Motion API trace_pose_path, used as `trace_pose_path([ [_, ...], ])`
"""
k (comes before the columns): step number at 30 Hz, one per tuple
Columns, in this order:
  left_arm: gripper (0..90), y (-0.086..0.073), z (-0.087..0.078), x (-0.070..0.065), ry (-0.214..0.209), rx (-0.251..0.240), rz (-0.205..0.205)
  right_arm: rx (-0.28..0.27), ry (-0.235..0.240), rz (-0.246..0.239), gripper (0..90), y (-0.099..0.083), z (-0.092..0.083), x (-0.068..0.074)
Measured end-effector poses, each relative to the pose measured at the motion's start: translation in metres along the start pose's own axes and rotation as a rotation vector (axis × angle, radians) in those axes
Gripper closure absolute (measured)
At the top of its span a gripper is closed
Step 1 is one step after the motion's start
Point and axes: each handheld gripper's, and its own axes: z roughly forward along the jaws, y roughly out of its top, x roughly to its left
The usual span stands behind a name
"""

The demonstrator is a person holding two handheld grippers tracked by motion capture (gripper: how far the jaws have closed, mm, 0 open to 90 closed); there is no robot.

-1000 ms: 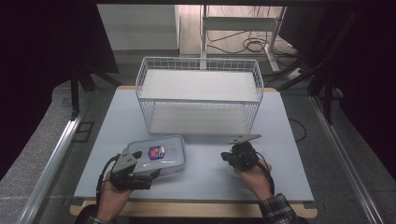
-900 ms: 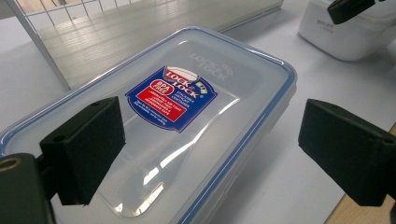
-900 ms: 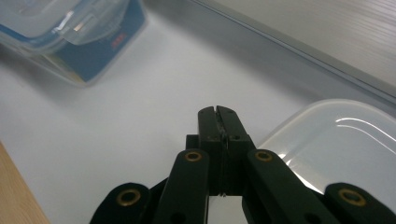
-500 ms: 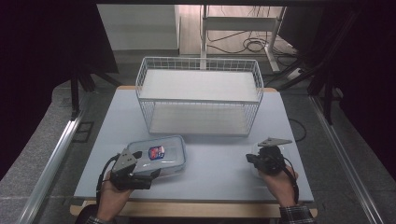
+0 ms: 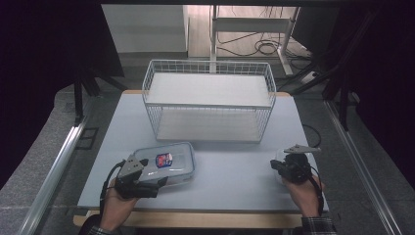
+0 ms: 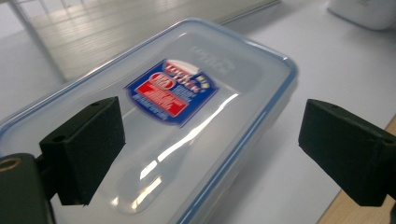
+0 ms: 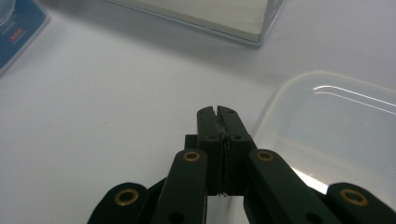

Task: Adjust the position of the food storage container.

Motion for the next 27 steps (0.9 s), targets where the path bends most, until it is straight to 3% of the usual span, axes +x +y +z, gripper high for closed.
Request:
trace_pose_path([
  [3,5.9,0.001,-0.009,0.01,0.006,-0.011,-0.036,-0.015,0.021,-0.013,87.2,0.001,-0.001,0.003],
  [5,9.6,0.0,-0.015,0.018,0.033,-0.015,-0.062,-0.025,0.04,-0.007,86.9,0.002,-0.001,0.006],
  [6,17.6,-0.001,-0.018,0.022,0.045,-0.011,-0.063,-0.026,0.05,-0.019,86.7,0.002,0.0,0.009],
  [8,21.9,-0.004,-0.022,0.03,0.073,0.0,-0.053,-0.028,0.056,-0.023,86.5,0.002,0.001,0.011],
  [10,35.1,-0.008,-0.027,0.038,0.101,0.01,-0.046,-0.027,0.069,-0.033,86.4,0.003,0.003,0.015],
  [12,46.9,-0.012,-0.031,0.048,0.127,0.016,-0.07,-0.027,0.083,-0.041,86.0,0.004,0.005,0.019],
  [13,58.6,-0.015,-0.032,0.054,0.135,0.016,-0.083,-0.028,0.098,-0.047,85.8,0.004,0.006,0.023],
  [14,64.4,-0.017,-0.034,0.059,0.149,0.021,-0.093,-0.029,0.104,-0.05,85.8,0.005,0.007,0.025],
  [15,64.4,-0.02,-0.034,0.064,0.161,0.027,-0.105,-0.029,0.104,-0.05,85.8,0.005,0.007,0.025],
  [19,82.1,-0.028,-0.024,0.08,0.157,0.071,-0.145,-0.031,0.112,-0.063,85.8,0.006,0.01,0.031],
  [22,84.8,-0.031,-0.008,0.086,0.159,0.133,-0.148,-0.03,0.114,-0.072,85.9,0.007,0.013,0.036],
  [27,86.8,-0.03,0.006,0.09,0.16,0.16,-0.151,-0.03,0.123,-0.082,86.0,0.01,0.017,0.042],
])
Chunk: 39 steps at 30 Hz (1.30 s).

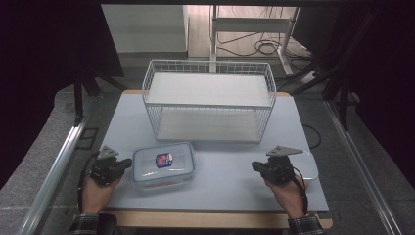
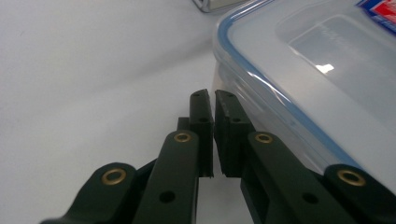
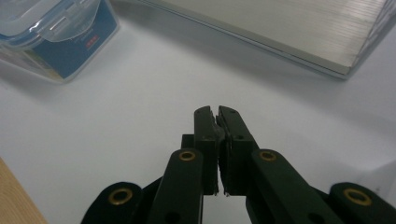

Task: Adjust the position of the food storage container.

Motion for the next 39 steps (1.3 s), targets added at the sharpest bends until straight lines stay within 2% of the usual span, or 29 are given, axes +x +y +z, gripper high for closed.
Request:
trace_pose_path([
  [6,87.7,0.005,0.01,0.0,-0.014,0.005,-0.019,-0.005,0.03,-0.01,86.0,0.007,0.009,0.007],
  [12,87.7,0.014,0.019,-0.008,-0.041,0.013,0.007,0.002,0.068,-0.02,85.6,0.019,0.021,0.014],
  [16,87.7,0.022,0.027,-0.02,-0.063,0.023,0.04,0.008,0.083,-0.021,85.5,0.022,0.027,0.018],
  [17,87.7,0.025,0.031,-0.027,-0.076,0.026,0.061,0.01,0.09,-0.027,85.3,0.023,0.031,0.021],
  [18,87.8,0.025,0.031,-0.027,-0.076,0.026,0.061,0.01,0.09,-0.027,85.3,0.023,0.031,0.021],
  [21,87.8,0.031,0.037,-0.041,-0.112,0.029,0.092,0.011,0.081,-0.032,85.2,0.022,0.036,0.025],
  [31,87.7,0.036,0.044,-0.068,-0.193,0.034,0.132,0.019,0.063,-0.017,85.1,0.015,0.039,0.024],
  [37,87.5,0.042,0.054,-0.084,-0.241,0.02,0.154,0.012,0.045,-0.009,84.9,0.007,0.029,0.022],
  [39,86.4,0.042,0.055,-0.085,-0.24,0.012,0.163,0.015,0.045,-0.001,85.3,0.005,0.026,0.02],
])
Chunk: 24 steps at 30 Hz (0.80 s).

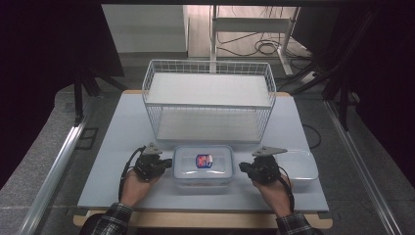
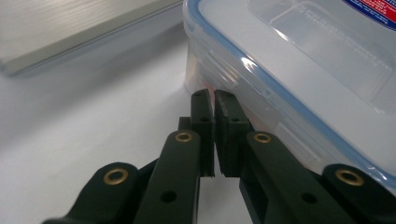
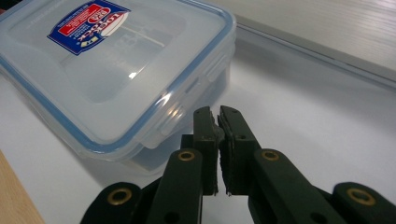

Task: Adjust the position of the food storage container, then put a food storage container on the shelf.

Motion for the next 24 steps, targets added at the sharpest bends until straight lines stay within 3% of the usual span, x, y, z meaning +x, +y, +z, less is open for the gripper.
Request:
trace_pose_path([
  [3,79.6,-0.001,-0.003,0.001,0.008,-0.008,-0.014,0.001,-0.003,-0.004,85.3,-0.001,-0.002,-0.001],
  [4,74.9,-0.004,-0.008,0.005,0.038,-0.014,-0.019,-0.002,-0.003,-0.011,85.2,-0.002,-0.003,-0.001],
  [6,59.4,-0.006,-0.01,0.007,0.048,-0.015,-0.025,-0.006,-0.009,-0.018,82.1,-0.002,-0.004,0.0],
  [7,59.4,-0.008,-0.011,0.009,0.059,-0.015,-0.027,-0.006,-0.009,-0.018,82.1,-0.002,-0.004,0.0],
  [9,45.4,-0.014,-0.013,0.014,0.077,-0.004,-0.038,-0.01,-0.012,-0.024,74.0,-0.003,-0.004,0.0],
  [10,35.5,-0.016,-0.015,0.016,0.082,-0.001,-0.042,-0.013,-0.015,-0.02,61.0,-0.003,-0.005,-0.001],
  [11,31.4,-0.018,-0.017,0.018,0.085,-0.006,-0.049,-0.015,-0.017,-0.015,57.0,-0.003,-0.005,-0.002],
  [12,31.4,-0.019,-0.019,0.019,0.085,-0.011,-0.055,-0.015,-0.017,-0.015,57.0,-0.003,-0.005,-0.002],
  [18,8.5,-0.023,-0.025,0.022,0.104,-0.043,-0.089,-0.054,-0.016,0.003,36.1,-0.003,-0.009,-0.009],
  [20,5.0,-0.023,-0.024,0.021,0.12,-0.039,-0.086,-0.067,-0.007,0.009,28.6,-0.002,-0.009,-0.01],
  [24,2.5,-0.024,-0.023,0.02,0.108,-0.036,-0.055,-0.074,0.008,0.01,19.1,-0.002,-0.006,-0.01],
])
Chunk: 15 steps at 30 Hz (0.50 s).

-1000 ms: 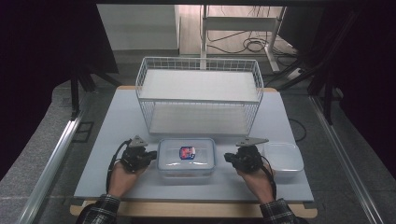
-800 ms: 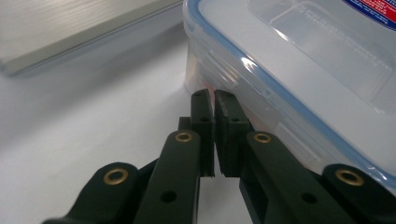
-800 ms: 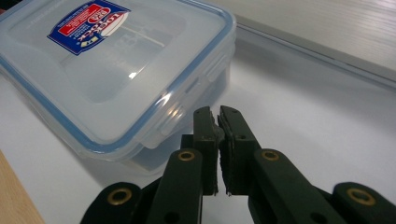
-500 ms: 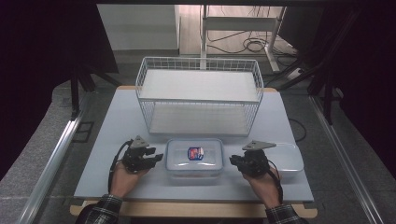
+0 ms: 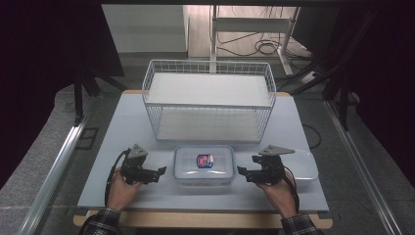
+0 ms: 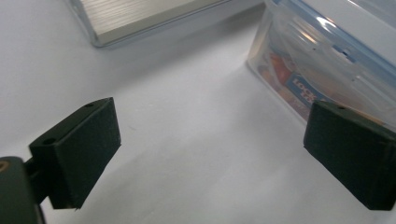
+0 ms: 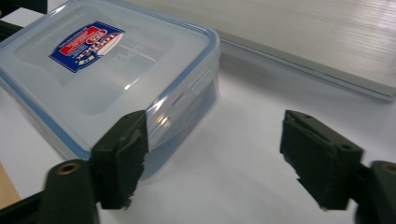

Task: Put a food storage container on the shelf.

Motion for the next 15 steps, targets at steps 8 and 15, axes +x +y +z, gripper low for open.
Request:
trace_pose_path([
  [8,1.5,0.004,-0.007,0.001,-0.033,-0.05,0.007,-0.017,0.06,-0.023,6.8,0.003,0.004,0.003],
  [15,2.0,0.019,-0.017,-0.011,-0.099,-0.085,-0.008,-0.008,0.108,-0.031,4.9,0.009,0.01,0.01],
])
